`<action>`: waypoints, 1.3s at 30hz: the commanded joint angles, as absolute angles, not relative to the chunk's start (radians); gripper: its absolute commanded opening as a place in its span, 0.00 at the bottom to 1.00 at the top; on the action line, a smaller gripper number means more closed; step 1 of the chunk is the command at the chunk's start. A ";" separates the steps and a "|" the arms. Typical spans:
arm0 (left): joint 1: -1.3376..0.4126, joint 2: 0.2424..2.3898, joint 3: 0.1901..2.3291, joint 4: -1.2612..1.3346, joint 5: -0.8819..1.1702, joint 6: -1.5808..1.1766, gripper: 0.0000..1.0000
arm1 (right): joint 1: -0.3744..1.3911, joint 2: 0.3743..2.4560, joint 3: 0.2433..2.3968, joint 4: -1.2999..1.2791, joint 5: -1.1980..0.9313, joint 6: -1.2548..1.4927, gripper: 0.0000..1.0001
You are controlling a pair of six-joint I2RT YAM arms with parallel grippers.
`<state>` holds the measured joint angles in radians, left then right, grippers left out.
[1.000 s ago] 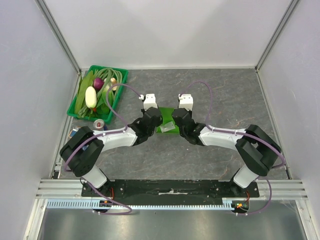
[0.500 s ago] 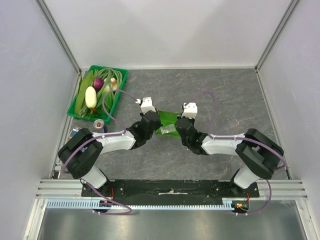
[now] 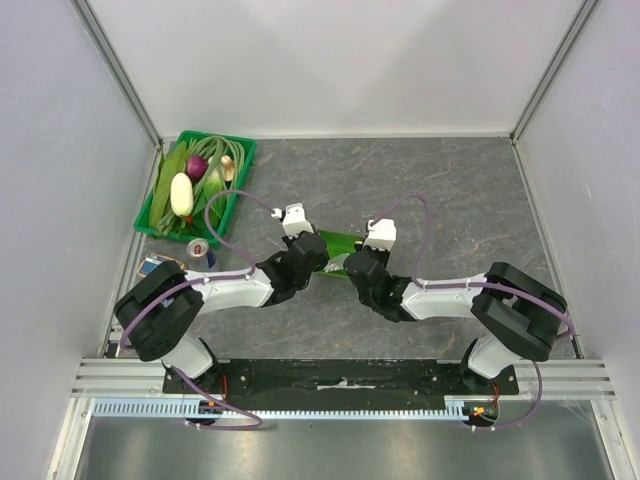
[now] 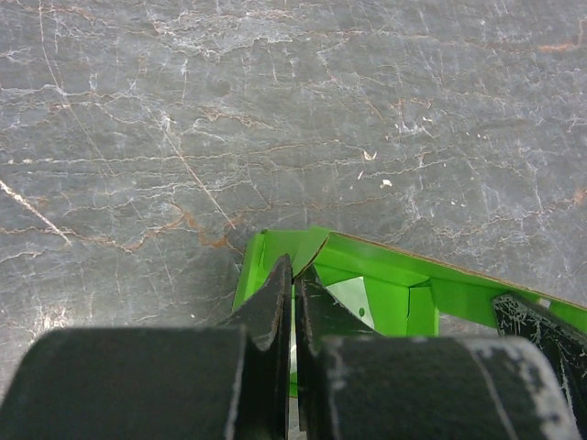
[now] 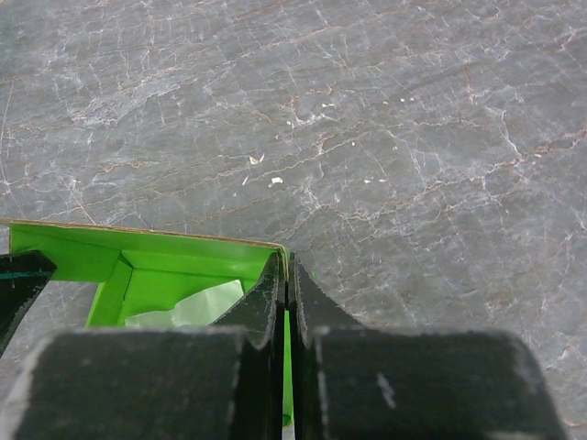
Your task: Fold the paper box
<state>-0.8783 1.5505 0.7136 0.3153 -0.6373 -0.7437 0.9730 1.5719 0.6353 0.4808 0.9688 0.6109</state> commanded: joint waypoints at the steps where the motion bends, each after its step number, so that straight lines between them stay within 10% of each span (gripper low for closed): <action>1: -0.903 1.566 0.686 0.196 -0.701 -0.808 0.02 | 0.996 1.551 0.638 0.419 1.113 0.773 0.00; 17: -0.997 1.532 0.523 0.230 -0.827 -0.868 0.02 | 1.068 1.509 0.518 0.512 1.132 0.726 0.03; 30: -1.045 1.522 0.521 0.163 -0.933 -0.923 0.02 | 1.083 1.154 0.514 0.005 0.858 0.776 0.73; 39: -1.071 1.543 0.574 0.104 -0.968 -0.917 0.02 | 0.907 0.802 0.607 -0.379 0.444 0.799 0.87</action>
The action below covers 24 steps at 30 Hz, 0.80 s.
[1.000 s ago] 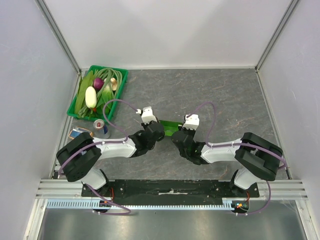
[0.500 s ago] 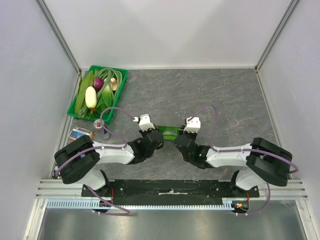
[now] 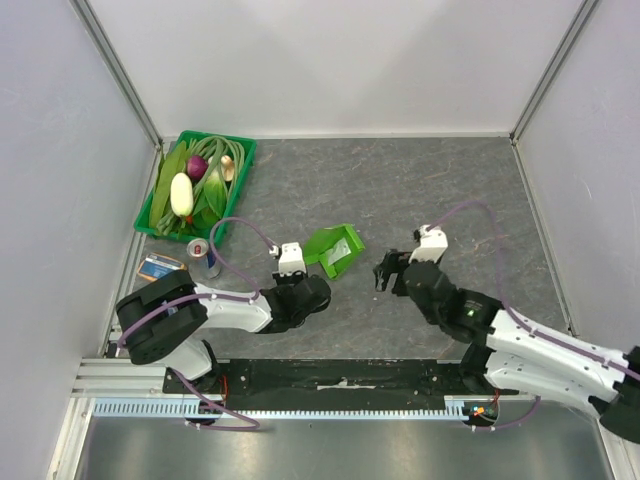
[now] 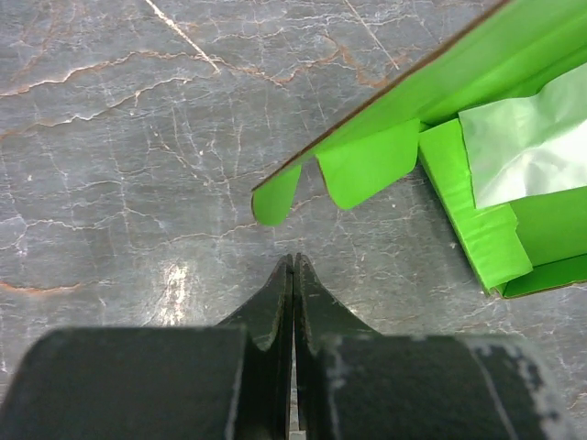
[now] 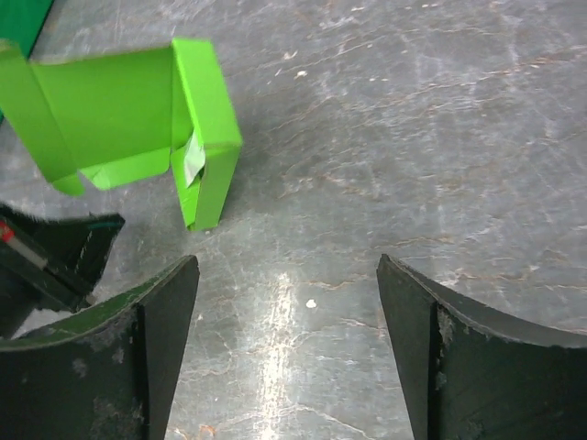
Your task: Fold the paper box
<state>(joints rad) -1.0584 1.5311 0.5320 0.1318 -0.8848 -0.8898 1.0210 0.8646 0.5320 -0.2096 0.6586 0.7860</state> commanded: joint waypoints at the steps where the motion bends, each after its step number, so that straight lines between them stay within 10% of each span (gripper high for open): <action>1: -1.071 1.540 0.581 0.098 -0.953 -0.901 0.02 | 0.870 0.796 0.618 -0.370 0.398 0.746 0.90; 12: -0.996 1.140 0.535 -0.020 -0.484 -0.718 0.53 | 0.465 1.156 0.779 -0.140 -0.052 0.410 0.91; 24: -0.759 1.273 0.603 0.274 -0.134 -0.561 0.53 | 0.339 1.351 0.825 0.076 -0.214 0.177 0.72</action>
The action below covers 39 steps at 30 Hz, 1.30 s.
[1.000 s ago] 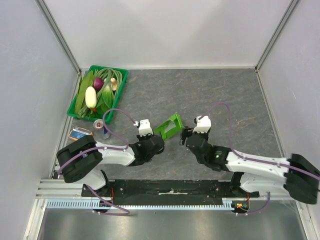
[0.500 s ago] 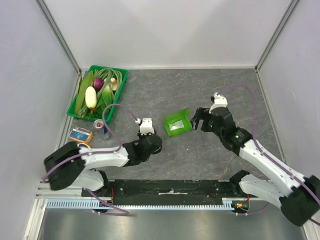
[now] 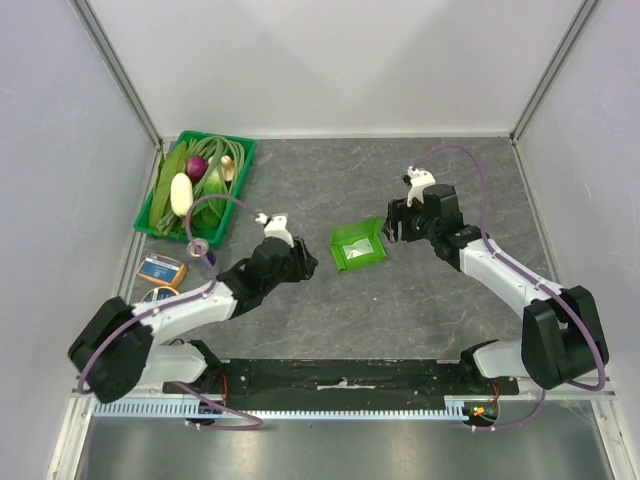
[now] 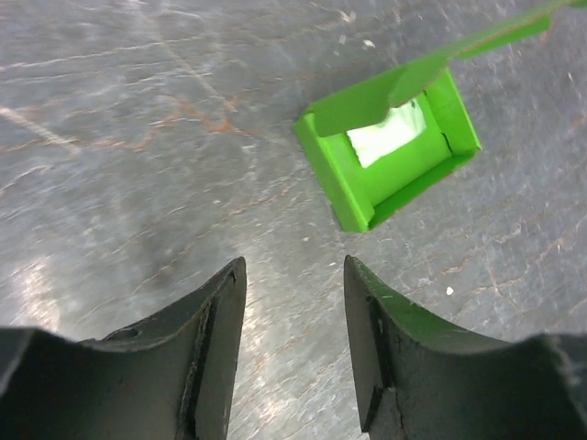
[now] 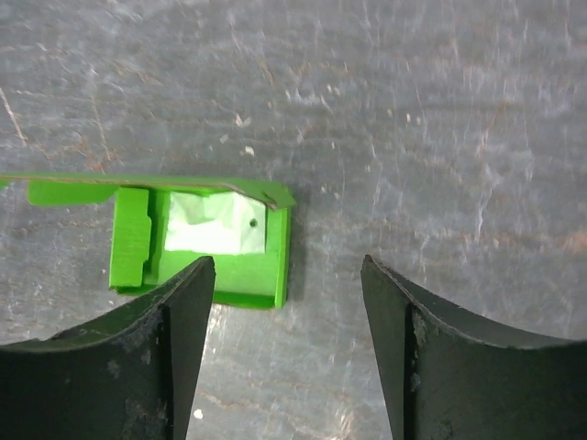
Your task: Fold the paper box
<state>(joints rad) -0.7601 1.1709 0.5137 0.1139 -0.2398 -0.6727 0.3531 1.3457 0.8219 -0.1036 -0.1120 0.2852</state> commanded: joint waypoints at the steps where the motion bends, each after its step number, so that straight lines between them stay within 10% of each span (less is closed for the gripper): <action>1: -0.759 1.296 0.617 0.290 -0.132 -0.554 0.53 | 0.339 1.356 0.799 0.113 -0.228 0.172 0.71; 19: -0.778 1.595 0.853 0.304 -0.227 -0.492 0.52 | 0.339 1.491 0.811 0.212 -0.268 0.055 0.48; 34: -0.844 1.700 1.009 0.111 -0.423 -0.468 0.15 | 0.383 1.493 0.776 0.264 -0.258 0.110 0.00; 39: -0.861 1.726 1.043 0.062 -0.485 -0.477 0.07 | 0.414 1.451 0.692 0.369 -0.187 0.214 0.00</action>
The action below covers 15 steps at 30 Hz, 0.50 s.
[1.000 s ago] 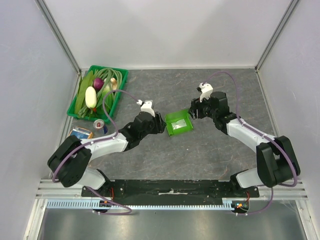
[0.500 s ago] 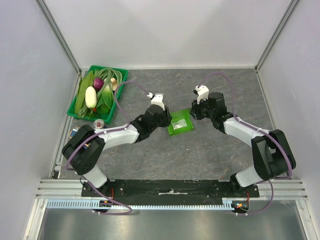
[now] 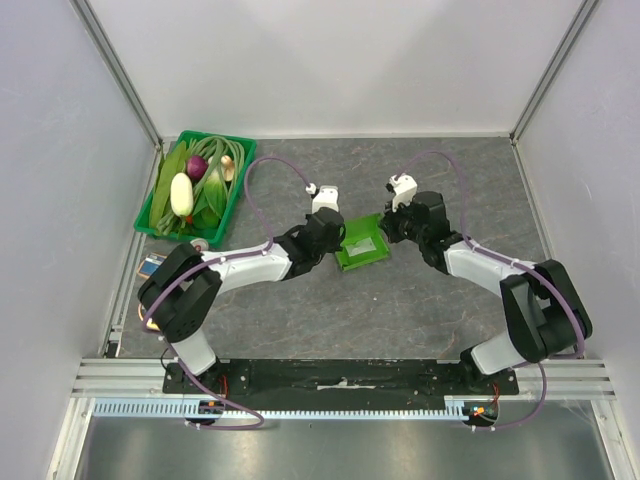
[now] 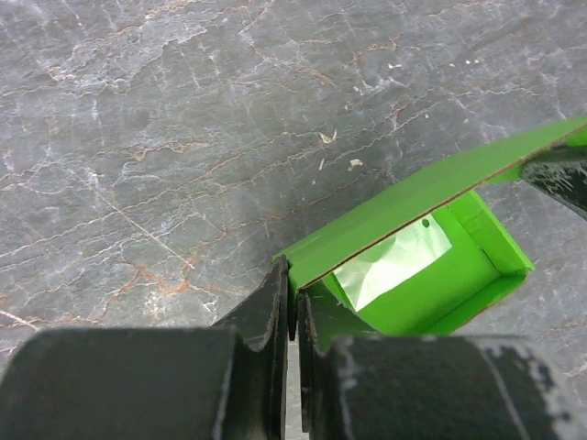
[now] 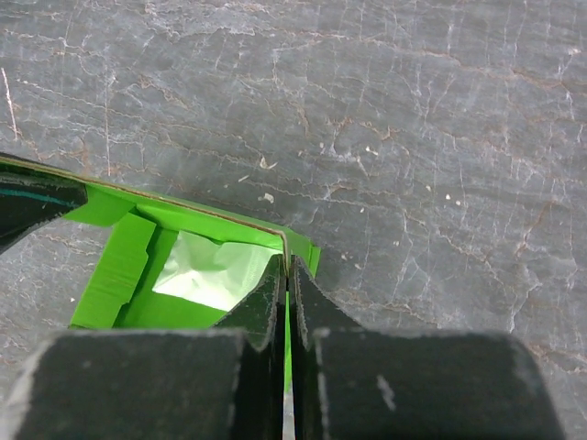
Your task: Fold the paper box
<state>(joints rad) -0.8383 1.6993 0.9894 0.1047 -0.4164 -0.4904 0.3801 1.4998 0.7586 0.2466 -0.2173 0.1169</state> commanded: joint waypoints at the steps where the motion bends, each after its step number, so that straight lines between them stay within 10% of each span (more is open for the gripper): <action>1: -0.861 1.736 1.060 0.052 -0.497 -0.480 0.06 | 0.438 1.441 0.672 0.389 -0.157 0.231 0.00; 15: -0.887 1.770 1.062 0.100 -0.732 -0.557 0.02 | 0.724 1.387 0.466 0.724 0.496 0.337 0.00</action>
